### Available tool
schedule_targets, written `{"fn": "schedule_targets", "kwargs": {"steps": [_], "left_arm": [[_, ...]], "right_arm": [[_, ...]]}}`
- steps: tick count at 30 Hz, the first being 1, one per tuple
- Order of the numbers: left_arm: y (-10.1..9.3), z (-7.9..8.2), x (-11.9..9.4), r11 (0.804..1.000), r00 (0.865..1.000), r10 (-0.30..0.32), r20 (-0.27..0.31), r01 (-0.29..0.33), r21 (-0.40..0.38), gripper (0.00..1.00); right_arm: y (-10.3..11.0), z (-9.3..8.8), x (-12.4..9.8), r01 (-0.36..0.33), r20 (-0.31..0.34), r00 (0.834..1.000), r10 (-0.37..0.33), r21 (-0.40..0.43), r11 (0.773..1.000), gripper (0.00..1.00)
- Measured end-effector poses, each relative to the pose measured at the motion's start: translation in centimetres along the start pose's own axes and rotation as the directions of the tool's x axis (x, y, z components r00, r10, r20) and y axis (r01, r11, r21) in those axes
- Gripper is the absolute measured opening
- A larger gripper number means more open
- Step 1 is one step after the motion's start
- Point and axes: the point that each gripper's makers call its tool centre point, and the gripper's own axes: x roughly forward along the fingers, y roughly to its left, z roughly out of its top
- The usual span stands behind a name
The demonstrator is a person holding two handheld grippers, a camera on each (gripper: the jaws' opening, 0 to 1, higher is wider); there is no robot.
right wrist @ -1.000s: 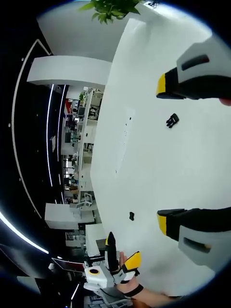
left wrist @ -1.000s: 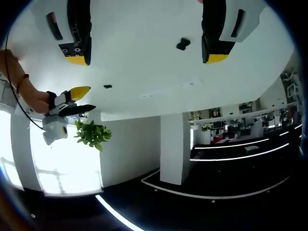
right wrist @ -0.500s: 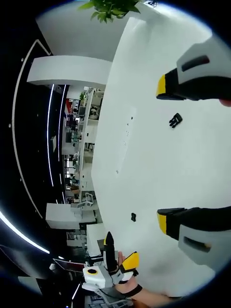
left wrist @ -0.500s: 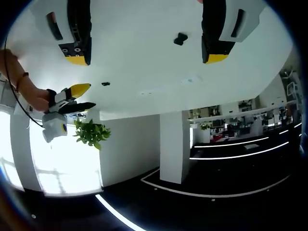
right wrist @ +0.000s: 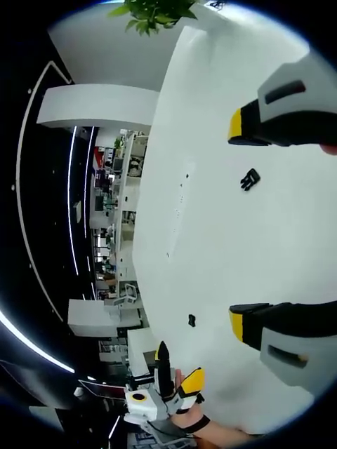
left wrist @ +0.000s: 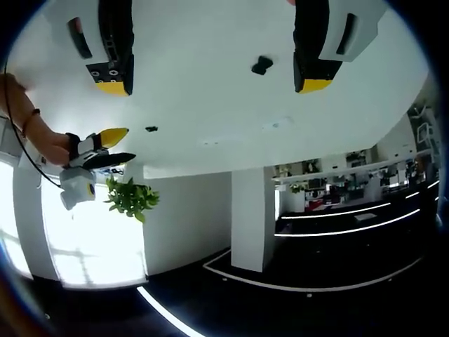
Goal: Snap the two parts of the plastic buckle together until the buckle closes and remains connected.
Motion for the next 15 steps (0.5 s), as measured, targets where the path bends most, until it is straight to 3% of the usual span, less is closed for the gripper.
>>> {"fn": "schedule_targets", "kwargs": {"steps": [15], "left_arm": [[1.0,-0.9,0.3,1.000,1.000,0.000,-0.012,0.000,-0.012,0.96]], "right_arm": [[-0.9,-1.5,0.8,-0.006,-0.029,1.000,0.007,0.017,1.000,0.94]]}}
